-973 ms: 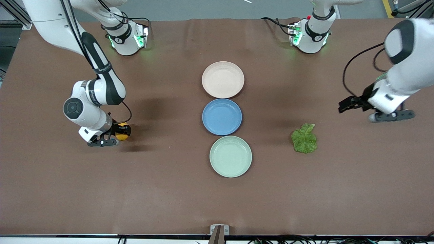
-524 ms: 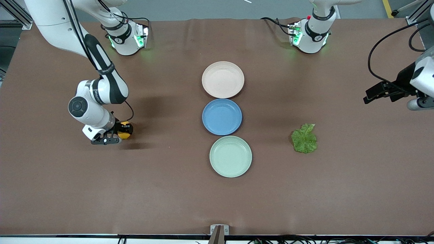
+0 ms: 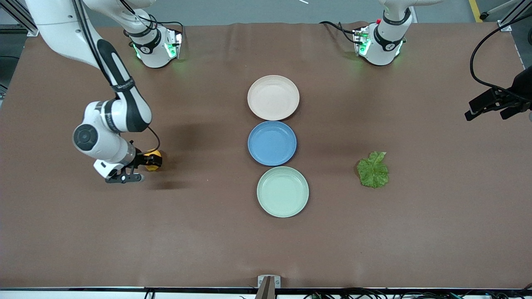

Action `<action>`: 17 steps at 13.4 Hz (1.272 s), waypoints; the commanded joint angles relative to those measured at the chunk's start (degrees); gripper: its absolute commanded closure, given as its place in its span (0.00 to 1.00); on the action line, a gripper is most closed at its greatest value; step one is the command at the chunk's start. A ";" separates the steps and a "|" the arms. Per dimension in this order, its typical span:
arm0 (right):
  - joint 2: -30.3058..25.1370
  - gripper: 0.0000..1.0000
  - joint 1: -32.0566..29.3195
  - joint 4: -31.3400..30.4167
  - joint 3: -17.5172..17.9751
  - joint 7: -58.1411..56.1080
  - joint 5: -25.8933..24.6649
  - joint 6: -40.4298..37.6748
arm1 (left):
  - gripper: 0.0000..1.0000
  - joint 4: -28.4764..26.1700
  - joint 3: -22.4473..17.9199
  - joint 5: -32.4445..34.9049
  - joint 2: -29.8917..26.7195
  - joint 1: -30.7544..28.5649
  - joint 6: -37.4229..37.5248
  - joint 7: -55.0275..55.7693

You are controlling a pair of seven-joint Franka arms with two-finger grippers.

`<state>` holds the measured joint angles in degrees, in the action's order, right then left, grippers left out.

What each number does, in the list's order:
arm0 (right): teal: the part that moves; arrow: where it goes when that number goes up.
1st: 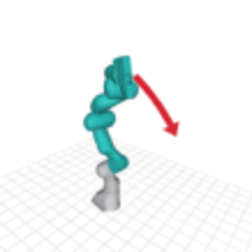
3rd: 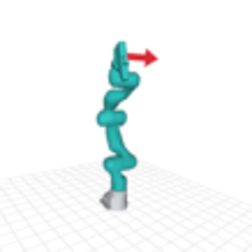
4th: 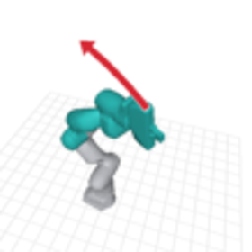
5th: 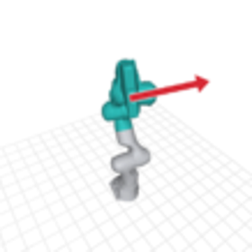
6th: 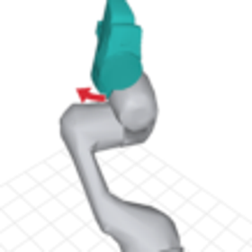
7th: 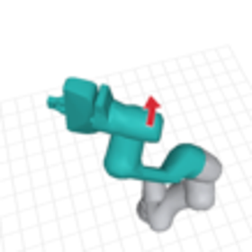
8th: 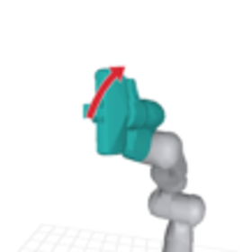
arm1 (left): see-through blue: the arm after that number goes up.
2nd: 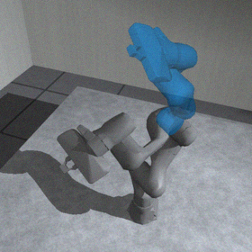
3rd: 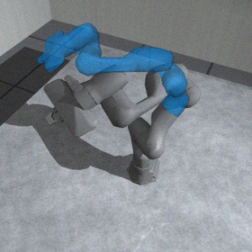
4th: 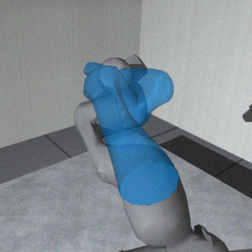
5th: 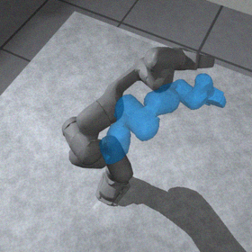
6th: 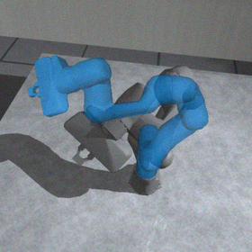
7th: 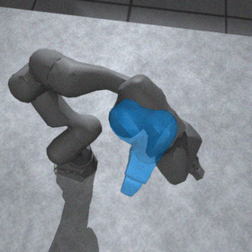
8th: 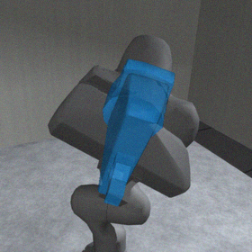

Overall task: Pick lemon and lettuce from plates
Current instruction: 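Set the lemon on the table with the right gripper while the left gripper withdraws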

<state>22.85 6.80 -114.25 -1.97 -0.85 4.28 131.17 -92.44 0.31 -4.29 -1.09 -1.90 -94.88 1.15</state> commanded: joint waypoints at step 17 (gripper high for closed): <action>-1.23 0.00 -6.80 37.61 -0.05 -0.21 -1.64 -42.83 | 0.00 4.55 0.31 0.07 0.91 0.85 4.26 -0.54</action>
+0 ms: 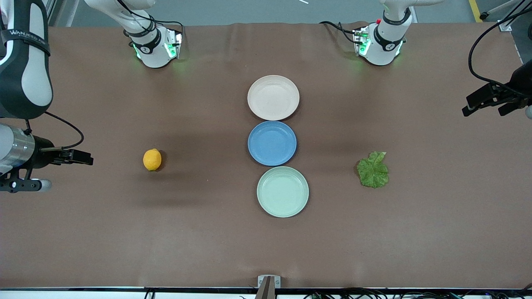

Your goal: Pick lemon and lettuce from plates

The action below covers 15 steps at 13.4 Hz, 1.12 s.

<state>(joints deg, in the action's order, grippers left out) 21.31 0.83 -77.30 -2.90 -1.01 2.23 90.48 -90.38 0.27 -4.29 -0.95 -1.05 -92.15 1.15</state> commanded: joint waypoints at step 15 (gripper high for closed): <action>-19.98 0.00 0.40 -23.33 0.79 -0.13 0.15 5.94 | 0.00 3.10 2.02 2.36 0.60 -0.10 2.23 -0.19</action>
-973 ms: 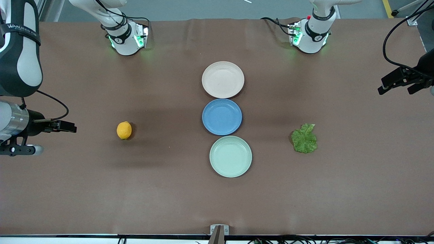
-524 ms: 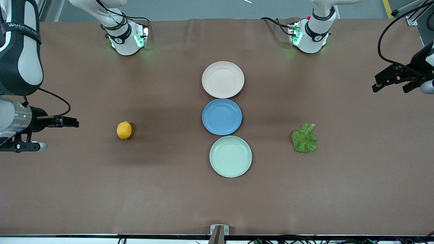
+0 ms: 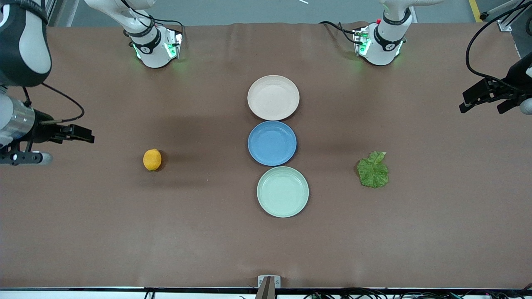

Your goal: Pick lemon and lettuce from plates

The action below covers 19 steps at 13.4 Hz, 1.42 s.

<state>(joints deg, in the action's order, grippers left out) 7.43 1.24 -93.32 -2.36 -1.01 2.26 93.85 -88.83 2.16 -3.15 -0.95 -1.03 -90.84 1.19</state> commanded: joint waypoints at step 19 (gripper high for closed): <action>-15.51 0.00 -0.71 -12.67 0.60 -0.13 -0.50 5.81 | 0.00 1.55 0.13 1.13 0.51 -0.11 0.93 -0.14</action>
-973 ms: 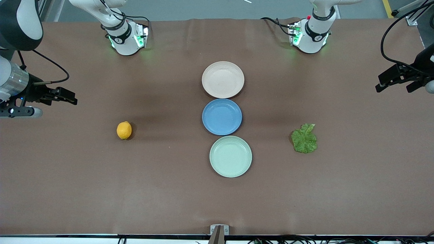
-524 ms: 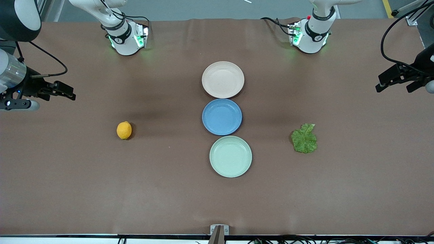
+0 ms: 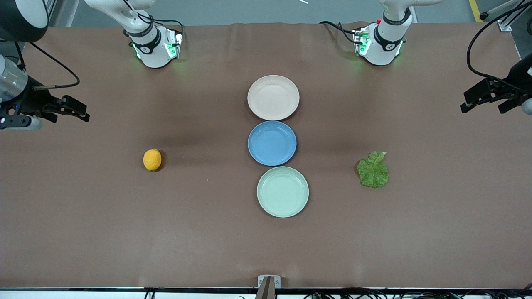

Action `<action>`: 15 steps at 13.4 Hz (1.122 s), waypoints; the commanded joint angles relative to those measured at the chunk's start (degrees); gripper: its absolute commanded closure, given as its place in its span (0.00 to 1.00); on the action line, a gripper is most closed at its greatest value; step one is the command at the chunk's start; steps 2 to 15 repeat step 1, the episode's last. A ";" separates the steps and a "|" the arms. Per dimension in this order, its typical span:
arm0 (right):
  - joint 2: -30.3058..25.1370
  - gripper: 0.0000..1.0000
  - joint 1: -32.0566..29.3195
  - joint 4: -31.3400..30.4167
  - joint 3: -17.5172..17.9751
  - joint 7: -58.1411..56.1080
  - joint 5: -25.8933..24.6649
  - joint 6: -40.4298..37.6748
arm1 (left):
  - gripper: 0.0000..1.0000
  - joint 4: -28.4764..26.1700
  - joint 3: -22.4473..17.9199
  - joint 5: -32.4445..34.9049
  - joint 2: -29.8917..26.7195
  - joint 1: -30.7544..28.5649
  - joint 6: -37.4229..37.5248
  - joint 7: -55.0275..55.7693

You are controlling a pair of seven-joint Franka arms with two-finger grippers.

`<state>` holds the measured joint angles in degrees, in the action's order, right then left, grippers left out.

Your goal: Pick lemon and lettuce from plates

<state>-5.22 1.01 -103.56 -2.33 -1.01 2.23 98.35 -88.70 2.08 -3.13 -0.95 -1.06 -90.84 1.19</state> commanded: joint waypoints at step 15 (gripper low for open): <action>-2.78 0.00 -0.48 -2.52 0.66 -0.14 -0.47 1.40 | 0.00 1.43 0.20 1.11 0.51 -0.08 0.93 -0.14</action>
